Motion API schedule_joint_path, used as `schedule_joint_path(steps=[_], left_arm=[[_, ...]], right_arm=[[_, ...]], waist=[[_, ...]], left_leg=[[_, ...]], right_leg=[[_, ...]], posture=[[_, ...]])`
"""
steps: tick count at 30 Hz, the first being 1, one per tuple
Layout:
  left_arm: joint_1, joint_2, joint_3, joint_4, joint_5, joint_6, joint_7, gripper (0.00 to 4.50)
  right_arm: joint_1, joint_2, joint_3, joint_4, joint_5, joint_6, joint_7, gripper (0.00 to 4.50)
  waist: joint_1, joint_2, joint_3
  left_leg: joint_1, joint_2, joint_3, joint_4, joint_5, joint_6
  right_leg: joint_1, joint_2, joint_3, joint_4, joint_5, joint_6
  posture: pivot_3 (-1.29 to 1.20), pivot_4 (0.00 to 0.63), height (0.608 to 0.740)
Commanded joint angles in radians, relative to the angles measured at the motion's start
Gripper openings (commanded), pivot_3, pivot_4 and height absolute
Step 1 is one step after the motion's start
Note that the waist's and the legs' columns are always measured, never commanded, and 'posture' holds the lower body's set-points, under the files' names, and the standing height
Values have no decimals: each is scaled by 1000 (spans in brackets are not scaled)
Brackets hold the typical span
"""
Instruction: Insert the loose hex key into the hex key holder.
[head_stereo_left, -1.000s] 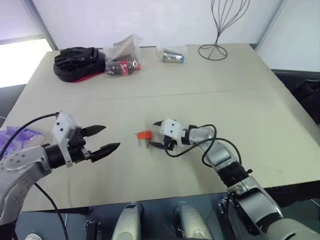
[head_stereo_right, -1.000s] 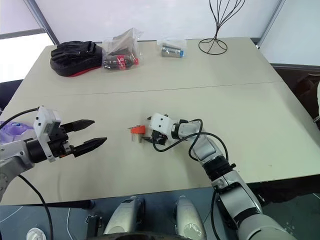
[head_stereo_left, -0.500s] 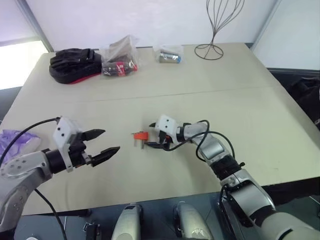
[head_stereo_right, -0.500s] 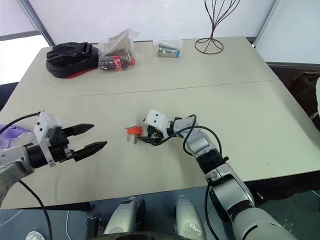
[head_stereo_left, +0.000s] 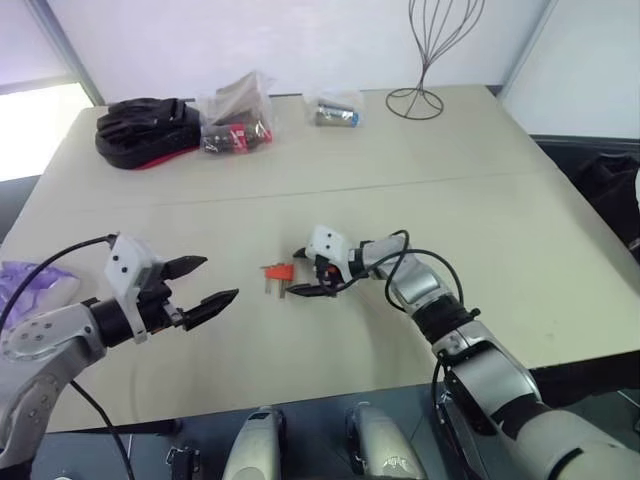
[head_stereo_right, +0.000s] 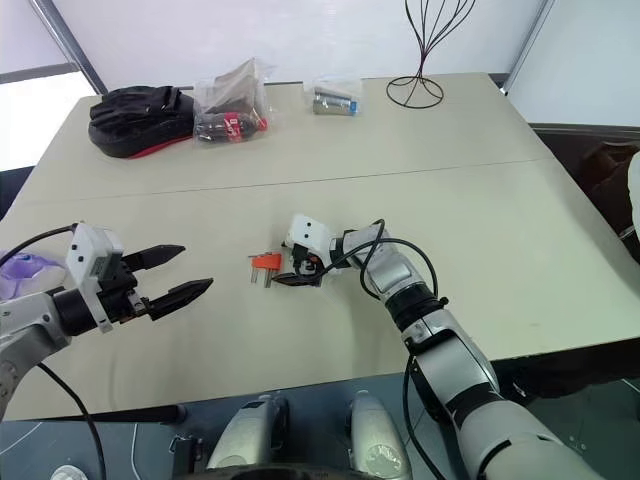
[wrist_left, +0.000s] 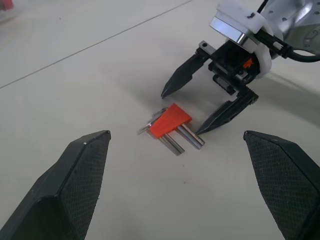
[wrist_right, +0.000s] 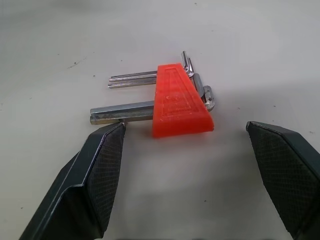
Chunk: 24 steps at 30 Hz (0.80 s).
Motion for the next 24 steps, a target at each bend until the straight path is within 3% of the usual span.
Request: schedule_joint_path(steps=[1, 2, 5, 9, 14, 19, 24], left_arm=[[3, -3, 17, -41, 8, -25, 5, 4463], [4, -3, 15, -42, 10, -26, 6, 4463], [4, -7, 10, -43, 17, -29, 7, 4500], [2, -11, 6, -40, 20, -31, 7, 4500], [-5, -12, 3, -29, 25, -33, -1, 4500], [-55, -7, -36, 13, 38, -45, -21, 4500], [-148, -3, -85, 83, 55, -57, -57, 4500]], right_arm=[[25, 12, 51, 45, -44, 4, 4, 4018], [26, 14, 51, 47, -46, -1, 2, 4018], [27, 19, 50, 55, -50, -17, -10, 3111], [28, 24, 49, 64, -51, -40, -28, 1045], [42, 20, 52, 49, -70, -73, -66, 1013], [72, -34, 28, -90, -171, -277, -289, 1013], [99, -116, -16, -264, -197, -424, -371, 1013]], waist=[[-5, 0, 0], [-9, 0, 0], [-14, 0, 0], [-14, 0, 0], [-14, 0, 0], [-9, 0, 0], [14, 0, 1]], left_leg=[[0, 0, 0, -1, 0, 0], [0, 0, 0, -1, 0, 0], [1, 0, 0, -2, 0, 0], [2, 0, 0, -3, 0, 0], [5, 0, 0, -3, 1, -1], [4, 0, 0, -3, 1, -1], [-2, -2, 0, -1, 3, -4]], right_leg=[[0, 0, 0, 0, 0, 0], [0, 0, 0, 0, 0, 0], [0, 0, 0, 0, 0, 0], [0, 0, 0, 1, 0, -1], [3, 0, 0, 2, -1, -4], [2, 0, 0, 2, -1, -4], [-3, -1, 0, 1, 0, -2]], posture=[[0, 150, 740], [0, 150, 740], [0, 150, 740], [0, 150, 740], [0, 150, 740], [0, 150, 740], [0, 150, 740]])
